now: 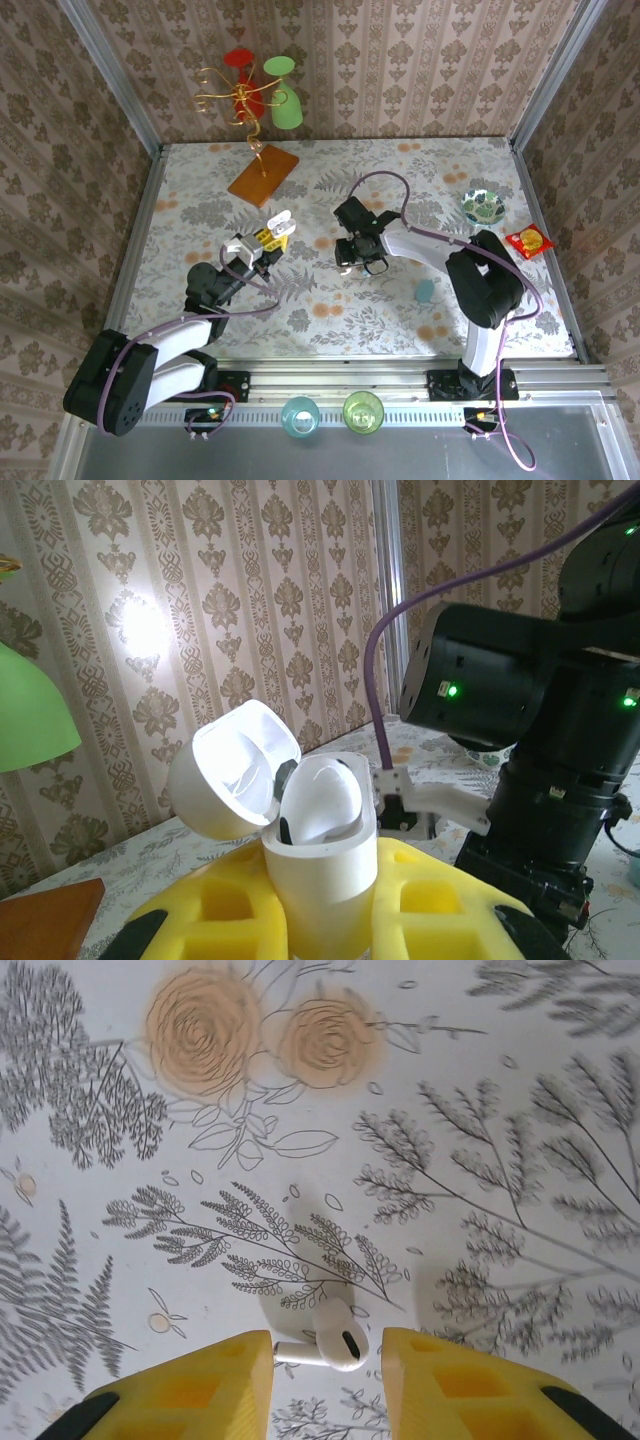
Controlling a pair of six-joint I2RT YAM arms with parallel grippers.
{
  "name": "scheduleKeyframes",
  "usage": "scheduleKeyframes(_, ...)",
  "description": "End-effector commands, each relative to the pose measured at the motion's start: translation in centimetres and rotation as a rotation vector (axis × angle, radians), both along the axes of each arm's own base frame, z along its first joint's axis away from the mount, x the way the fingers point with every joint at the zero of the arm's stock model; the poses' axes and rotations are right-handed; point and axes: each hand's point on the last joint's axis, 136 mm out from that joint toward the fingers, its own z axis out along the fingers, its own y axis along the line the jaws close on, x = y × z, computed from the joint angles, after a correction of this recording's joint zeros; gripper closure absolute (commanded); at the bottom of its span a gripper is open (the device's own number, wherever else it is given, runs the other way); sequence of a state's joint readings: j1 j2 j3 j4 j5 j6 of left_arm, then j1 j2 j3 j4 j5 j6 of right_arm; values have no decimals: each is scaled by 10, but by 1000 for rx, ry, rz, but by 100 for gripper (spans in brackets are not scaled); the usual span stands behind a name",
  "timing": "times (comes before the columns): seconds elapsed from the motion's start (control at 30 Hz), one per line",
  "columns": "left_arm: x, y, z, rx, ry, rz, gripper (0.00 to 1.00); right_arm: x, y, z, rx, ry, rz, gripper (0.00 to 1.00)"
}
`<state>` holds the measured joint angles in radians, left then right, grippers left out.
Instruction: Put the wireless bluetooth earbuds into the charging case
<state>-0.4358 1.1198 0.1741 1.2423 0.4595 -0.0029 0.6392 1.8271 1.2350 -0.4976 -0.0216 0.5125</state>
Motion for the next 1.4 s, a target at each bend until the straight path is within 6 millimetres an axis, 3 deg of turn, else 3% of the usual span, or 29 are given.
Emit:
scheduleKeyframes(0.0, -1, 1, 6, -11, -26, -4, 100, -12, -14, 0, 11, 48, -180, 64)
scheduleKeyframes(0.23, -3, 1, 7, -14, -28, -9, 100, -19, -2, -14, 110, 146, -211, 65)
scheduleKeyframes(0.63, -3, 2, 8, -17, -28, -6, 100, -20, -8, -44, 80, 185, -226, 67)
scheduleKeyframes(1.17, -2, 0, 9, -22, -20, -21, 100, -15, -5, -50, 77, 158, -156, 71)
scheduleKeyframes(1.37, -2, -1, 10, -22, -23, -23, 100, -15, -2, -38, 100, 136, -123, 69)
